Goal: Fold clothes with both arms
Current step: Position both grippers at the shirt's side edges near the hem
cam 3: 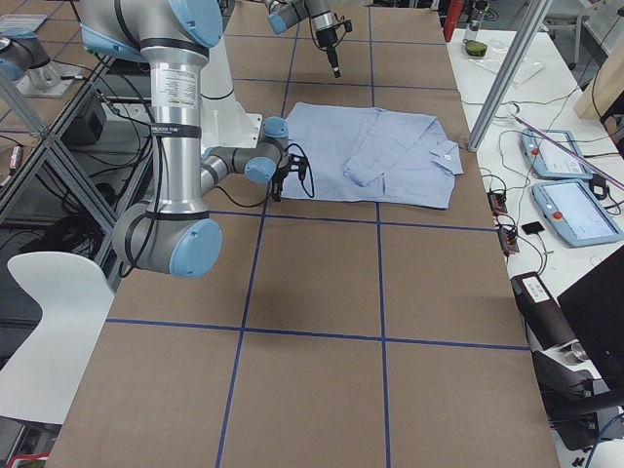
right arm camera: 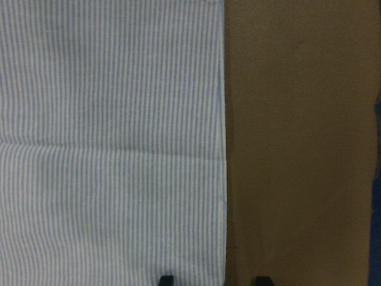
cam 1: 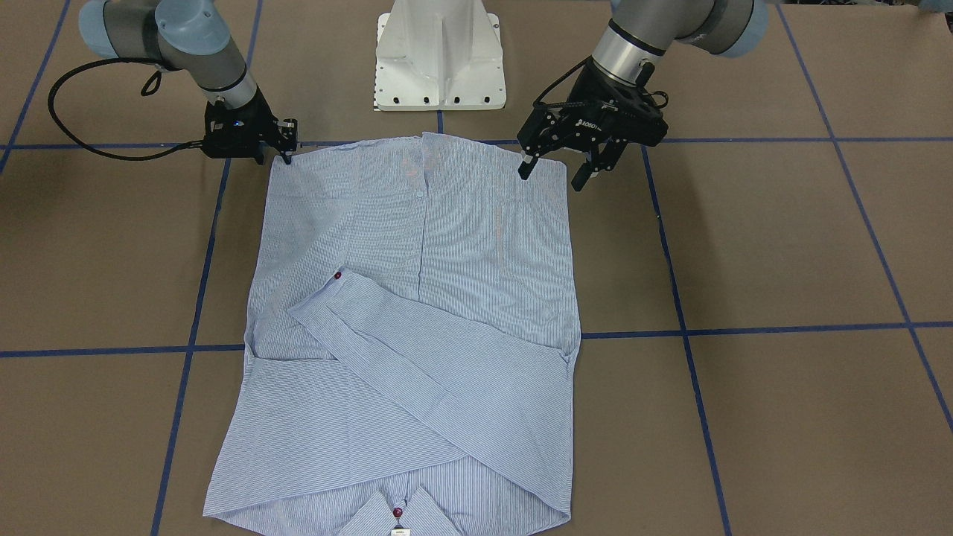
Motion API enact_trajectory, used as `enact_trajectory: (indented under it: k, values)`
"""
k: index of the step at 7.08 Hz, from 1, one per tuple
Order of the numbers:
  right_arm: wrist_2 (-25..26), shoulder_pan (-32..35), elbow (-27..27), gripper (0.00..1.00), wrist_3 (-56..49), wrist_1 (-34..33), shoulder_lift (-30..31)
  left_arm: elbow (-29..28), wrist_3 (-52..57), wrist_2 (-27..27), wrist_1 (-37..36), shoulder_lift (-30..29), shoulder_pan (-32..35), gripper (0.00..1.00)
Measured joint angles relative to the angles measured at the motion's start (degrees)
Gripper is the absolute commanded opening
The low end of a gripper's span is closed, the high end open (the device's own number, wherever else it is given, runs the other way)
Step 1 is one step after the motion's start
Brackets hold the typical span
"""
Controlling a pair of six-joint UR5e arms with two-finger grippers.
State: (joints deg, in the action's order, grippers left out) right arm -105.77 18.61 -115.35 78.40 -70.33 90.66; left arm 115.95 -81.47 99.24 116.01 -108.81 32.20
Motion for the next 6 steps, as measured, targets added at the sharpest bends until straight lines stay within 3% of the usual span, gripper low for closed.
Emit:
enact_trajectory:
  k: [6]
  values:
    - [-1.3,-0.6,0.3,0.54,0.0,-0.6,-0.8,0.2,-0.2,0.0,0.0,-0.2,0.1,0.99]
